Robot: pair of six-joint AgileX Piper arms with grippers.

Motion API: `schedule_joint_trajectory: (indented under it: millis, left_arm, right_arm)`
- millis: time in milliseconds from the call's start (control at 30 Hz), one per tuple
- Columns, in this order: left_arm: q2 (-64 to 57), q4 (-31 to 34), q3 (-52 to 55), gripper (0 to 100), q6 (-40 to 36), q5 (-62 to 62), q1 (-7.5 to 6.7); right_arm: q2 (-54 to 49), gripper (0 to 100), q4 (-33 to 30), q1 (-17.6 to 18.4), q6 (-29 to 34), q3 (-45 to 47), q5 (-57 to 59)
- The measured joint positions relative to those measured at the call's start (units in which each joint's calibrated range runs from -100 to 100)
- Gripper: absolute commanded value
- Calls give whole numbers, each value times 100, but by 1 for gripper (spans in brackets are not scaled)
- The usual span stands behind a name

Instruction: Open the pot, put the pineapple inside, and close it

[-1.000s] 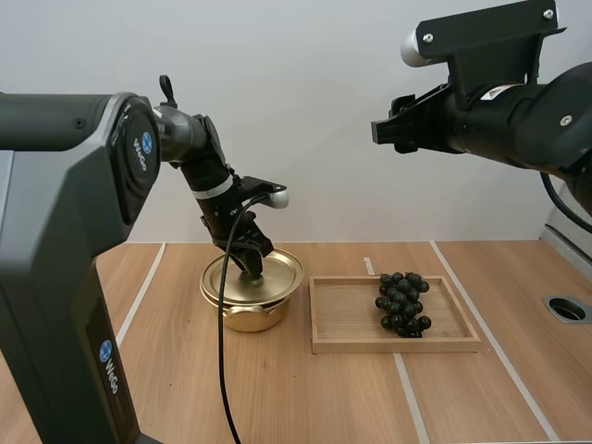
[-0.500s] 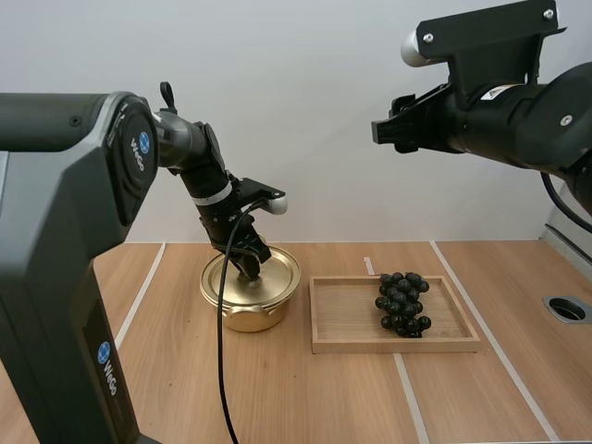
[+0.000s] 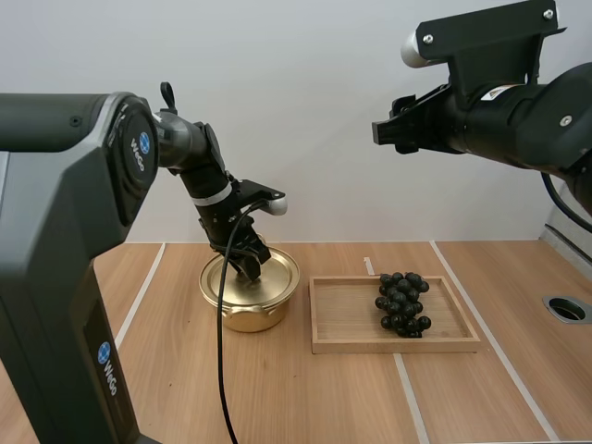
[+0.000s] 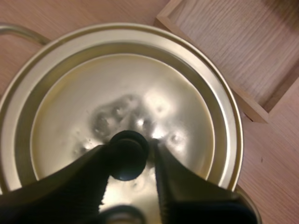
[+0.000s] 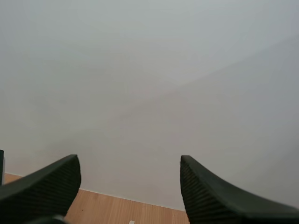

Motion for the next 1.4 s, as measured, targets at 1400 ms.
schedule_joint_trajectory:
  millis: [1400]
  left_arm:
    - [-7450, 241, -784, 100, -3638, -6293, 474]
  right_arm:
    - [-76, 100, -133, 0, 719, 199, 16]
